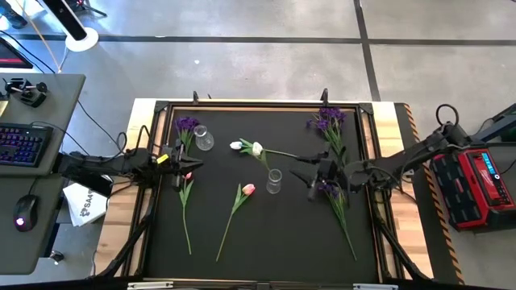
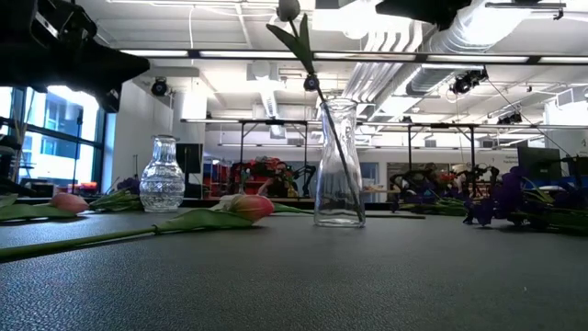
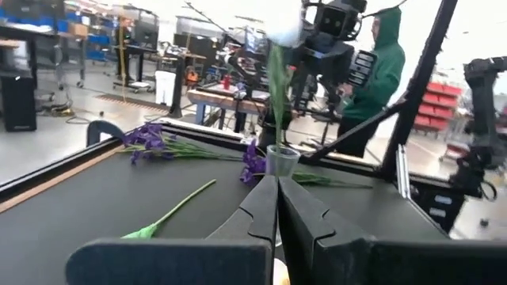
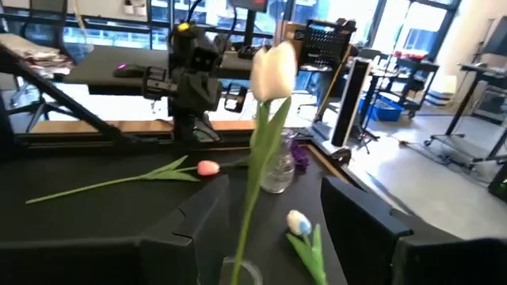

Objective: Sort flowers into vase by color
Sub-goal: Put the left violet flower into the left transparent flower vase

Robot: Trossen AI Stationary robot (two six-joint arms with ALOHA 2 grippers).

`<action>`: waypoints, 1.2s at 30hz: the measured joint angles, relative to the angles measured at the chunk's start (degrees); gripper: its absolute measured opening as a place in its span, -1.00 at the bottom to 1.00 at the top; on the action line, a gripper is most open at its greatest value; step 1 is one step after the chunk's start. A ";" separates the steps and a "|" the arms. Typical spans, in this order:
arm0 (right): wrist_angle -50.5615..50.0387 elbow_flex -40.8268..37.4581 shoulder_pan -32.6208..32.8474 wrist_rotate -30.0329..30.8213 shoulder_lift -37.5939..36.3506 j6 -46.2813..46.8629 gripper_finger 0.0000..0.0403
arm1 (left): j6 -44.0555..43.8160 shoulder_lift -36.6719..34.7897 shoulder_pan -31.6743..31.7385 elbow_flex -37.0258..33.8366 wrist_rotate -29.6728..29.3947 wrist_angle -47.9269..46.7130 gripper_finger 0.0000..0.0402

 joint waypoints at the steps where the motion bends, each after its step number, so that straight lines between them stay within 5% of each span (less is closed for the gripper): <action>1: 0.00 0.00 0.22 0.00 0.50 0.86 -0.11 | 0.78 0.47 -0.83 0.52 -1.08 0.09 -1.00; 10: -0.19 0.00 0.65 0.00 6.17 6.42 -0.15 | 7.93 6.89 -8.26 8.78 -17.63 -4.09 -1.00; 16: 0.20 0.00 0.10 0.00 9.04 5.97 -0.15 | 14.65 11.06 -9.55 10.23 -8.01 -3.90 -1.00; 22: 0.09 0.00 -0.84 0.09 9.27 -2.19 -0.15 | 14.10 13.30 -9.78 11.82 -14.64 2.50 -1.00; 31: 0.71 0.00 -1.58 0.09 9.18 -8.95 -0.15 | -0.18 30.63 -18.74 26.35 -40.02 -19.59 -1.00; 36: 0.67 0.00 -1.54 -1.82 9.18 -9.33 -0.15 | -15.08 41.58 -21.71 34.97 -43.06 -34.59 -1.00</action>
